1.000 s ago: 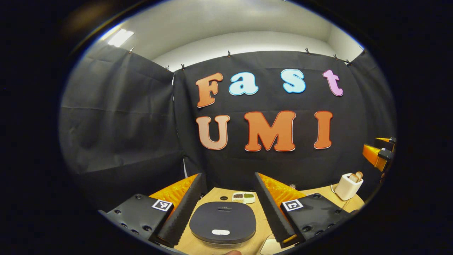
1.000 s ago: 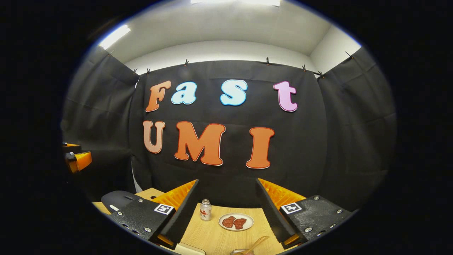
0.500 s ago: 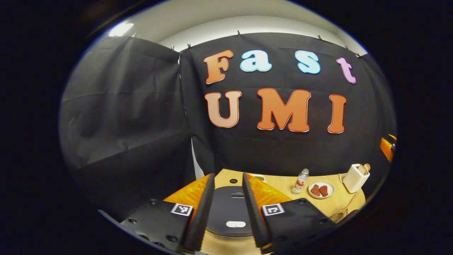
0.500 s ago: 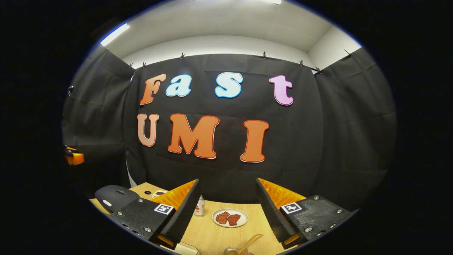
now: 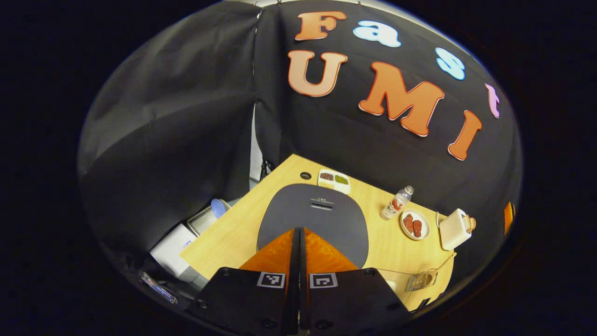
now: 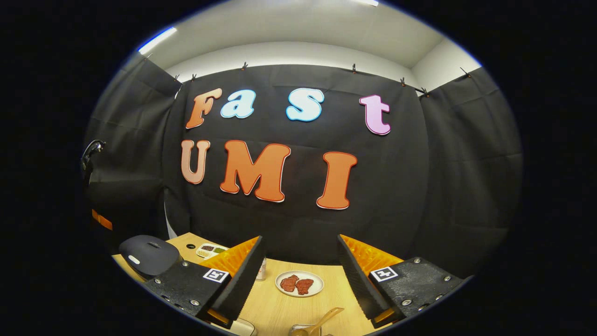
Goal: Close the left gripper, press the button to open the rice cooker; take a wooden spoon from the chopstick holder with the right hand, scoop a spoonful of rice and pour it into the rice cooker, then put the wooden spoon back into the chopstick holder.
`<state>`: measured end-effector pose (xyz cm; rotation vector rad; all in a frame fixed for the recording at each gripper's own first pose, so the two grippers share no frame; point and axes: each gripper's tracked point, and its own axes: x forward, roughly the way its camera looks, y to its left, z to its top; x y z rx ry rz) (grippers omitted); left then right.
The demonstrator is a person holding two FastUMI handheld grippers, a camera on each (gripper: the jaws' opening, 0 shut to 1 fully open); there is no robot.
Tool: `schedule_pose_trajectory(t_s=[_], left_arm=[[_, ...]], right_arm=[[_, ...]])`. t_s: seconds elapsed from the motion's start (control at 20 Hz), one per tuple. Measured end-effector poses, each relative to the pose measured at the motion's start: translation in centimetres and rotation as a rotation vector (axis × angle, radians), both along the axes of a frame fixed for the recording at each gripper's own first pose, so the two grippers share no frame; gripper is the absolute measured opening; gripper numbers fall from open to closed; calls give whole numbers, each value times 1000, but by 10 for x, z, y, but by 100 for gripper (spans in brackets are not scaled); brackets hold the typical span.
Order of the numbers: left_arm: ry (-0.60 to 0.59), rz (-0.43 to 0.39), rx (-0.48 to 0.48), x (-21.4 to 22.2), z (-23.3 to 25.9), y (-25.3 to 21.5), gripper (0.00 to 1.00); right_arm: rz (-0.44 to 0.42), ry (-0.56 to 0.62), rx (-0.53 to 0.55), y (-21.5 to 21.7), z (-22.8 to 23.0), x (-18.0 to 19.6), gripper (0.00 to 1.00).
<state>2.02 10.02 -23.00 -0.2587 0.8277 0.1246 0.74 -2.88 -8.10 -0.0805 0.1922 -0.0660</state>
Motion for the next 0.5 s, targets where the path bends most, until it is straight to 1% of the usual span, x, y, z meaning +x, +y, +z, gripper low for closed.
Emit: schedule_pose_trajectory(t_s=[0.1, 0.2, 0.25, 0.3, 0.35, 0.5], left_arm=[[53, -19, -47, 0, -11, -8, 5], [99, -39, -129, -3, -19, -24, 6], [125, -45, -165, -3, -26, -30, 6], [155, -51, -201, -3, -33, -37, 6], [185, -56, -232, -3, -43, -44, 6], [254, -66, -267, -4, -61, -52, 6]], right_arm=[[-12, 19, -14, -3, -8, 0, 95], [-28, 44, -21, -10, -19, -5, 95], [-39, 54, -24, -14, -22, -8, 97], [-49, 64, -27, -17, -25, -10, 95], [-62, 73, -28, -22, -29, -12, 95], [-97, 104, -27, -34, -41, -19, 95]])
